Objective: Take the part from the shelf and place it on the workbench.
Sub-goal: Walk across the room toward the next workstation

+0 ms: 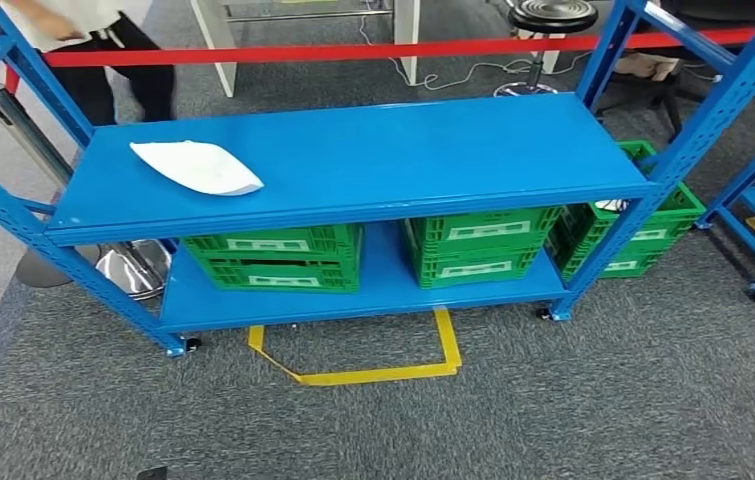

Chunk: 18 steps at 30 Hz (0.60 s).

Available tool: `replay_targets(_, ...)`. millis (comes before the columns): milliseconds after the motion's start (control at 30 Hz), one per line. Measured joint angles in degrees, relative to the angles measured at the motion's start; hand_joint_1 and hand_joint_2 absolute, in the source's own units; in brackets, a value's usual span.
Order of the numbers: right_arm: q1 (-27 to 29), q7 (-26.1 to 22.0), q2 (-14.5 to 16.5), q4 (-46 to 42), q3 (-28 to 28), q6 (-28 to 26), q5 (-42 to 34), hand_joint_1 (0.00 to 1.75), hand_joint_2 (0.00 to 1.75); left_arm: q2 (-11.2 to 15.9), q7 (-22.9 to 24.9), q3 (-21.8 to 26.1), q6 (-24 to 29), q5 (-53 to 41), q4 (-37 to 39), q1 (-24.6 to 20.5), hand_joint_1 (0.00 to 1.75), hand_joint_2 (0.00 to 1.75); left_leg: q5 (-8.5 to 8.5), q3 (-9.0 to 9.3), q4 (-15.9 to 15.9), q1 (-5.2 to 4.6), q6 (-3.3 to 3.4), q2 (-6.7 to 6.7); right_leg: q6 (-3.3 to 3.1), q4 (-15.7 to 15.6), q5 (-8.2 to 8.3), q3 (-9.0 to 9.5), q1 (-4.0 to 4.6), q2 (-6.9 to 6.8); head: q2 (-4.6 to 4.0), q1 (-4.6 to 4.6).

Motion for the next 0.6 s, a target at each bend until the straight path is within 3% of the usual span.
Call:
replay_targets(33,-0.03,-0.03,0.01,0.01,-0.13,0.04,-0.27,0.00,1.75,0.03,-0.01,0.08,0.02,0.17,0.00,0.03,0.00,1.75,1.05,0.04,-1.12,-0.16,0.35,0.07,0.40,-0.01,-0.42,0.08,0.03,0.02,0.00,0.00)
replay_targets(133,-0.14,0.06,0.02,0.01,-0.53,0.20,-0.76,0.00,1.75,-0.02,0.14,0.24,-0.10,0.66,0.00,0.08,0.00,1.75,1.83,0.94,-2.08,-0.18,1.43,0.00,1.62,-0.41,-1.33,0.74,0.07,-0.02,0.00,0.01)
replay_targets(200,-0.25,0.47,0.01,0.00,-0.82,0.30,-0.67,0.00,1.75,-0.09,1.38,0.39,-0.07,0.84,0.00,-0.11,0.00,1.75,2.25,1.79,-3.16,0.08,2.04,0.00,2.14,1.92,-3.13,-0.10,0.06,-0.06,0.00,0.14)
replay_targets(267,-0.07,1.03,-0.05,0.00,-0.84,0.50,-0.63,0.00,1.75,-0.03,3.68,0.18,-0.03,1.08,-0.03,-0.26,0.00,1.75,2.11,2.05,-3.43,0.03,2.48,0.02,2.53,8.60,-6.35,-3.86,-0.05,-0.03,0.00,0.21)
replay_targets(300,0.24,1.22,-0.12,0.00,-0.61,0.63,-1.03,0.00,1.75,0.07,4.68,-0.31,-0.10,1.48,-0.13,-0.24,0.00,1.75,1.91,2.12,-3.43,-0.03,2.60,0.01,2.68,11.98,-7.36,-6.03,-0.06,-0.03,0.00,0.21)
replay_targets(333,0.65,1.32,-0.21,0.00,-0.27,0.74,-1.75,0.00,1.75,0.21,5.36,-1.02,-0.21,2.05,-0.31,-0.20,0.00,1.75,1.67,2.28,-3.42,-0.08,2.68,-0.04,2.78,13.92,-7.31,-7.60,-0.07,-0.03,0.00,0.20)
replay_targets(367,1.12,1.33,-0.30,0.01,0.15,0.86,-2.66,0.00,1.75,0.38,5.77,-1.85,-0.33,2.77,-0.59,-0.16,0.00,1.75,1.41,2.52,-3.41,-0.11,2.67,-0.14,2.84,13.75,-6.04,-8.15,-0.07,-0.03,0.00,0.20)
replay_targets(400,1.62,1.29,-0.41,0.01,0.66,1.01,-3.69,0.00,1.75,0.56,6.11,-2.75,-0.51,3.59,-0.95,-0.15,0.00,1.75,1.11,2.87,-3.41,-0.12,2.59,-0.25,2.81,11.47,-3.77,-7.66,-0.08,-0.04,0.00,0.22)
replay_targets(433,2.09,1.23,-0.54,0.02,1.19,1.15,-4.71,0.00,1.75,0.75,6.32,-3.65,-0.72,4.42,-1.35,-0.16,0.00,1.75,0.78,3.31,-3.41,-0.13,2.43,-0.35,2.70,7.72,-1.12,-6.40,-0.08,-0.04,0.00,0.22)
replay_targets(500,2.91,1.01,-0.84,0.05,2.47,1.45,-6.93,0.00,1.75,1.18,6.75,-5.77,-1.16,6.22,-2.14,-0.20,0.00,1.75,0.15,3.82,-3.27,-0.36,1.90,-0.41,2.22,1.55,2.04,-3.70,0.01,0.00,0.00,0.20)
replay_targets(600,3.78,0.58,-1.33,0.08,4.64,1.74,-10.40,0.00,1.75,1.80,7.48,-9.29,-1.79,9.00,-2.99,-0.08,0.00,1.75,-0.13,3.93,-3.23,-0.49,1.26,-0.38,1.36,-0.17,2.32,-2.76,0.14,0.15,0.00,0.06)
